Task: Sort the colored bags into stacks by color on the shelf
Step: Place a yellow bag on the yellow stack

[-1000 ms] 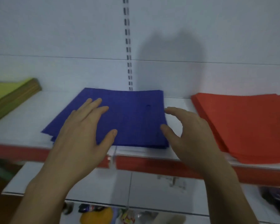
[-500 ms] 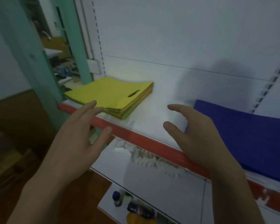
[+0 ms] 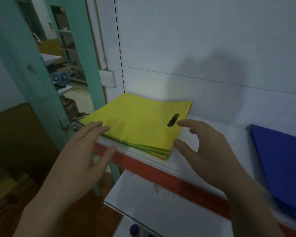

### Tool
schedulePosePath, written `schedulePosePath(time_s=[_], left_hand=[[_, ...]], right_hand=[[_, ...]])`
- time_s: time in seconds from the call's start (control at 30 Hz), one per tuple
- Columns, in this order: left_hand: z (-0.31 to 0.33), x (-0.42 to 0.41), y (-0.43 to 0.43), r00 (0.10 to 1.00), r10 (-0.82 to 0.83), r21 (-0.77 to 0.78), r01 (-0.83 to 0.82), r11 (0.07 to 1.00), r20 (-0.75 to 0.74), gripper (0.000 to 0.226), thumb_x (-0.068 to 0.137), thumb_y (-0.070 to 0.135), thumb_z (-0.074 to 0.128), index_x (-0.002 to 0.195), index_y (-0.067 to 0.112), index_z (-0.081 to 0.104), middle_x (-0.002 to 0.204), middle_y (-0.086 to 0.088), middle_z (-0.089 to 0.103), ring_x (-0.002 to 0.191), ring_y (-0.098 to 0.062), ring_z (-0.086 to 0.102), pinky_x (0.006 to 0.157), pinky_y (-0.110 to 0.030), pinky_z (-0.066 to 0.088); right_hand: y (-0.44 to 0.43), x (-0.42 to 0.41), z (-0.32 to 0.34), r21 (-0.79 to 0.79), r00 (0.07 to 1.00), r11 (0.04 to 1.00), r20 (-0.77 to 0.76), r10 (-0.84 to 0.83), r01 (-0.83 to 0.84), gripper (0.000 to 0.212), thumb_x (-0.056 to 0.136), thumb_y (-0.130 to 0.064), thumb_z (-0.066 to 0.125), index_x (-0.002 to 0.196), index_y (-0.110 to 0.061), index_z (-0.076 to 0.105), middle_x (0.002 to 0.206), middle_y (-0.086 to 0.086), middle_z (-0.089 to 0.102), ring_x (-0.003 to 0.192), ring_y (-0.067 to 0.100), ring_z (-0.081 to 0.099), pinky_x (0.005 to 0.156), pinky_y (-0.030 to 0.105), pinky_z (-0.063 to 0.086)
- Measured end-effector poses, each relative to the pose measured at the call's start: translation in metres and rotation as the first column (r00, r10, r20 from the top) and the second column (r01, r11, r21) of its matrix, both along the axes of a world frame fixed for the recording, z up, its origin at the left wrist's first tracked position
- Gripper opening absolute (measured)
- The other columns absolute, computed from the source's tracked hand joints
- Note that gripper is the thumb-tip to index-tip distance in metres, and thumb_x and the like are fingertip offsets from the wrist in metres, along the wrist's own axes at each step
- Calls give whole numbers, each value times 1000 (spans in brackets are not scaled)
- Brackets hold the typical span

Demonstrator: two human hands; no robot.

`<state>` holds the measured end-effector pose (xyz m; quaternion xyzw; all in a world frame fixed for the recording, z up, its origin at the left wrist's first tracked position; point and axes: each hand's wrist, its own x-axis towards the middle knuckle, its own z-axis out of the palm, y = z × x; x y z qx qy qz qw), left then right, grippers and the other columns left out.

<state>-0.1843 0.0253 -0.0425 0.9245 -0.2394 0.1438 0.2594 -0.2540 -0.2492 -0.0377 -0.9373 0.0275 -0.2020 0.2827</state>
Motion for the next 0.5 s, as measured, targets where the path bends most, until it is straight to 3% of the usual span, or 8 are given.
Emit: schedulePosePath(time_s=[0.07, 0.17, 0.23, 0.3, 0.37, 0.43, 0.5], left_hand=[[1, 23, 5, 1000, -18, -7, 19, 1000, 8, 50, 90, 47, 56, 137, 30, 54, 149, 13, 42, 138, -10, 39, 107, -35, 38], [-3, 58, 3, 997, -72, -21, 71, 997, -19, 44, 94, 47, 56, 134, 29, 56, 148, 10, 43, 137, -13, 40, 108, -38, 39], [-11, 81, -5, 991, -112, 6, 112, 994, -72, 46, 96, 55, 45, 132, 28, 57, 149, 5, 45, 140, -17, 37, 110, -47, 39], [-21, 97, -18, 985, -123, 75, 132, 988, -119, 58, 93, 60, 28, 132, 27, 55, 149, 2, 46, 144, -19, 32, 115, -52, 29], [-28, 107, -33, 981, -157, 142, 173, 975, -115, 66, 90, 63, 18, 129, 26, 55, 142, 3, 52, 137, -19, 41, 114, -49, 25], [-29, 108, -45, 973, -213, 143, 225, 964, -93, 64, 91, 61, 19, 123, 24, 59, 131, 6, 58, 123, -17, 52, 109, -44, 31], [-25, 111, -49, 950, -294, 108, 304, 946, -104, 62, 91, 60, 22, 125, 24, 60, 127, 7, 60, 117, -16, 54, 104, -41, 39]], right_hand=[[6, 14, 1, 33, 999, 998, -8, -51, 51, 34, 91, -53, 56, 119, -58, 39, 129, -26, 46, 117, 4, 51, 91, 27, 42], [12, 30, -4, 53, 983, 985, -94, -157, 162, 60, 90, -60, 54, 142, -47, 27, 145, -12, 40, 119, 12, 53, 93, 33, 45], [15, 34, -6, 91, 965, 966, -127, -231, 243, 70, 88, -64, 52, 148, -45, 20, 148, -8, 41, 120, 15, 55, 97, 41, 47], [17, 38, -6, 128, 949, 947, -149, -276, 296, 72, 86, -68, 49, 148, -44, 20, 141, -8, 48, 111, 14, 59, 95, 43, 50], [17, 43, -5, 153, 930, 927, -193, -312, 343, 66, 86, -67, 49, 144, -44, 26, 123, -10, 56, 95, 9, 62, 87, 40, 53], [17, 49, -3, 201, 921, 906, -195, -336, 373, 52, 90, -58, 55, 137, -43, 37, 106, -12, 59, 86, 7, 61, 77, 34, 54], [19, 52, -3, 258, 916, 879, -120, -382, 401, 34, 91, -42, 63, 123, -41, 52, 105, -12, 60, 86, 7, 59, 71, 31, 51]])
